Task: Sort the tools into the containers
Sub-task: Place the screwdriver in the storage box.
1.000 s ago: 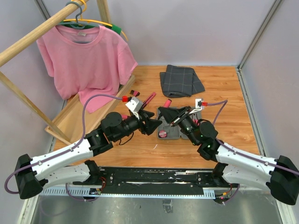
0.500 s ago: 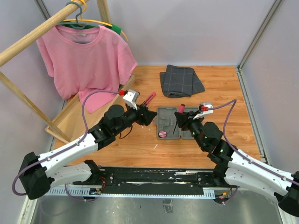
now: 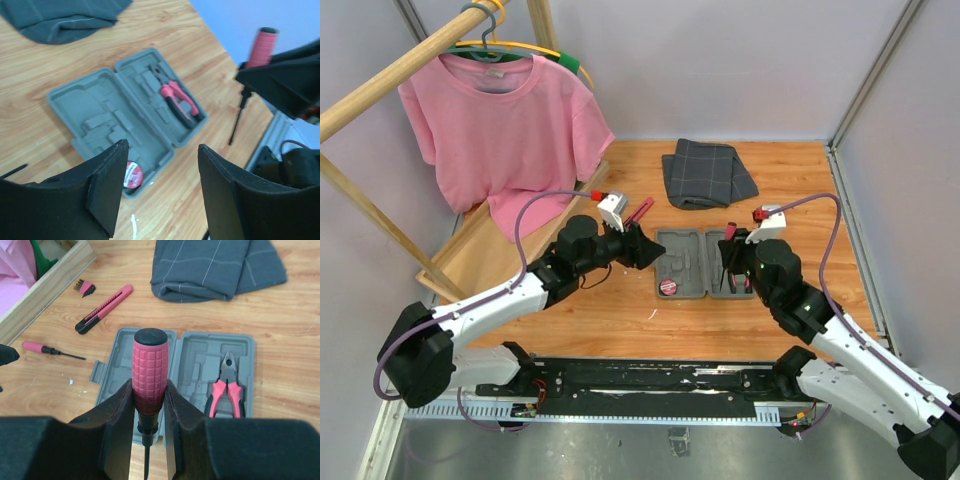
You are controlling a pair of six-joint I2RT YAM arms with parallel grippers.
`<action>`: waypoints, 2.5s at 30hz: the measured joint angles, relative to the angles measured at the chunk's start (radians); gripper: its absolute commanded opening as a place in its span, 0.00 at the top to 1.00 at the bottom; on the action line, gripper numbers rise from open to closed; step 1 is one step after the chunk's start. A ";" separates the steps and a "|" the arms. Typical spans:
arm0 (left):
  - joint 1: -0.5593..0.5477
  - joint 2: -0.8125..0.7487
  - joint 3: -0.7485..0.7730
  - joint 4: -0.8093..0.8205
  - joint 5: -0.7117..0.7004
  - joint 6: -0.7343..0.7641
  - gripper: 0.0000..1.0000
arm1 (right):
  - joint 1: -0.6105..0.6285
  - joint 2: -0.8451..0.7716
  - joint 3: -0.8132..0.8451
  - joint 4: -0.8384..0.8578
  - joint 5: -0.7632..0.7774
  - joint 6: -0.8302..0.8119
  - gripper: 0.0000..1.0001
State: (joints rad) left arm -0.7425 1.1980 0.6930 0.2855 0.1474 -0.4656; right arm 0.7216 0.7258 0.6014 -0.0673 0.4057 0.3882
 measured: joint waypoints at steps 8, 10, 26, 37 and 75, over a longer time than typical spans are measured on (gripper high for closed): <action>-0.095 0.024 -0.001 0.103 0.109 -0.016 0.38 | -0.111 0.066 0.010 0.034 -0.239 0.108 0.93; -0.122 0.043 -0.001 0.127 0.125 -0.023 0.38 | -0.120 0.073 0.010 0.068 -0.294 0.136 0.93; -0.171 0.119 -0.003 0.221 0.183 -0.065 0.52 | -0.145 0.111 0.010 0.272 -0.556 0.347 0.93; -0.171 0.120 -0.003 0.229 0.188 -0.073 0.99 | -0.150 0.144 0.009 0.319 -0.624 0.398 0.89; -0.172 0.120 -0.003 0.222 0.164 -0.089 1.00 | -0.150 0.003 -0.084 0.378 -0.487 0.424 0.81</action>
State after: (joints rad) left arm -0.9150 1.3178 0.6895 0.5072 0.3111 -0.5549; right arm 0.5713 0.7292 0.5171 0.3111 -0.0814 0.8120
